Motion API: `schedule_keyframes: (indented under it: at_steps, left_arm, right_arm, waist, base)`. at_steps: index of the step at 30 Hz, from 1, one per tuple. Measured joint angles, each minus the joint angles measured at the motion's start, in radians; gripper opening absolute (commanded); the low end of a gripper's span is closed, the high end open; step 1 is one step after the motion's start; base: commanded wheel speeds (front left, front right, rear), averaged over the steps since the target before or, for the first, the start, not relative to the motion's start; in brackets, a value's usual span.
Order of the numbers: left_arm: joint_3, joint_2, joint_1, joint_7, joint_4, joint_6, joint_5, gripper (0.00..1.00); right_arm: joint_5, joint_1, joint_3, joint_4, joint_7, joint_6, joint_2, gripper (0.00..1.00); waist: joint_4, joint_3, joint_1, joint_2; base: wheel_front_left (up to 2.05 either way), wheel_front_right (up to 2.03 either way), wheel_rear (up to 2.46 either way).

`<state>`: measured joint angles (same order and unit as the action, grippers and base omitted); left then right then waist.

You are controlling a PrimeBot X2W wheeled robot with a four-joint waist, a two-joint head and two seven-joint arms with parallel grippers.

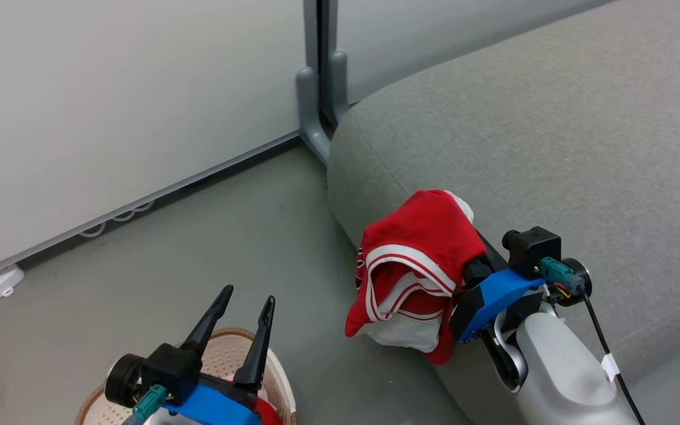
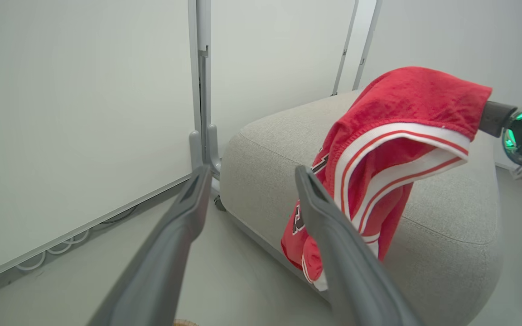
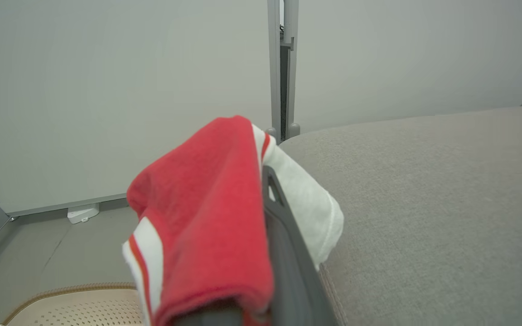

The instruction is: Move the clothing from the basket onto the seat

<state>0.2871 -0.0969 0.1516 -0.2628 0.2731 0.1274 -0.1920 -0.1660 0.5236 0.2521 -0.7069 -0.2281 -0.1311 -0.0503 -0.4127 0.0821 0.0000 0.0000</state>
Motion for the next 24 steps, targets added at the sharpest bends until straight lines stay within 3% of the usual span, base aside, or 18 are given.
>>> schedule_keyframes:
  at_steps: [7, 18, 24]
  left_arm:
    - [0.005, 0.000, 0.009, 0.000, 0.000, 0.000, 0.000, 1.00]
    - [0.015, -0.003, 0.016, 0.000, 0.001, 0.000, -0.002, 1.00]
    - [0.026, -0.007, 0.029, 0.000, -0.003, 0.000, -0.002, 1.00]
  right_arm:
    - [-0.002, 0.000, -0.003, -0.004, -0.002, 0.000, 0.000, 0.00]
    - [-0.003, 0.004, -0.014, -0.014, -0.007, 0.000, 0.000, 0.00]
    - [0.037, 0.067, -0.122, -0.021, 0.032, 0.000, 0.000, 0.00]
  waist:
    - [-0.045, 0.013, 0.0000, 0.0000]
    - [-0.040, 0.019, 0.0000, 0.0000]
    - [-0.020, 0.042, 0.0000, 0.0000]
  base:
    - [0.00, 0.00, 0.00]
    - [0.00, 0.00, 0.00]
    - [0.00, 0.00, 0.00]
